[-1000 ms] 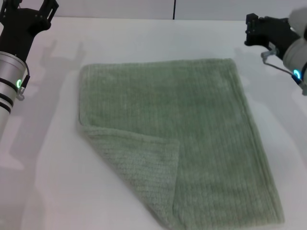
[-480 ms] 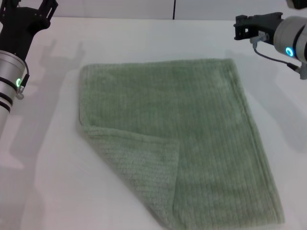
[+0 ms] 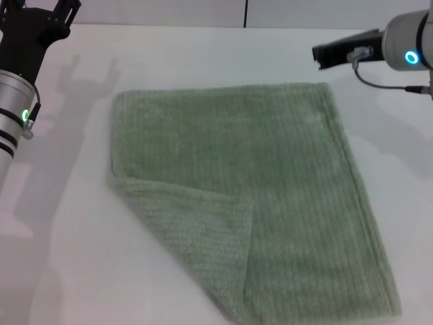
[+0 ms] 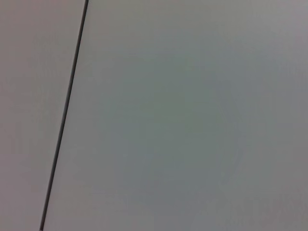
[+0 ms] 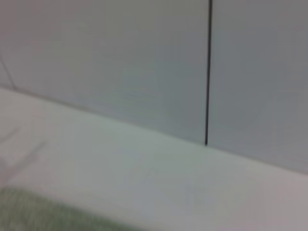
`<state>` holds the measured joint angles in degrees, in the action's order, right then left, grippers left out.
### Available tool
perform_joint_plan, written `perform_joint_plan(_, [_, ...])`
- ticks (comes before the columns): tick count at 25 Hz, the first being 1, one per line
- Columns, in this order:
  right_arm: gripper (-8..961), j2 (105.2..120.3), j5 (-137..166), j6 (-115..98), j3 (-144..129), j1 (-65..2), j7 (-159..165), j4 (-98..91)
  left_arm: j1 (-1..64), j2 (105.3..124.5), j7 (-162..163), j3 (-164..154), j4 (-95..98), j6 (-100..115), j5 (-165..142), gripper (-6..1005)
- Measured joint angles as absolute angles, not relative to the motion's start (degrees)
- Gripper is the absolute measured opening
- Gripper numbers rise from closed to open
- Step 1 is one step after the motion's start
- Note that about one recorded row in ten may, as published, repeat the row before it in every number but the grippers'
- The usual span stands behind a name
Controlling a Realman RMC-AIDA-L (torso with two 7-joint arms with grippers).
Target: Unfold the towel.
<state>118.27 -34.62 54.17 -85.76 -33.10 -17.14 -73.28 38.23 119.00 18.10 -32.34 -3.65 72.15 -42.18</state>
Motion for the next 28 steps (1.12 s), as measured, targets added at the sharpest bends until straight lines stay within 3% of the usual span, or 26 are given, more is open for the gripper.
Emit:
perform_joint_plan(8, [12,117.68,-34.2,64.3,-78.3,-42.6,-26.3,-59.9,38.4,119.10,18.2,-32.3,-3.1,72.2,-42.2,798])
perform_joint_plan(28, [17,116.00,-34.2,66.3,-72.1,-51.8,-37.6,-42.6,38.8,119.08,18.7,-32.3,-3.8,73.8,-42.5,797])
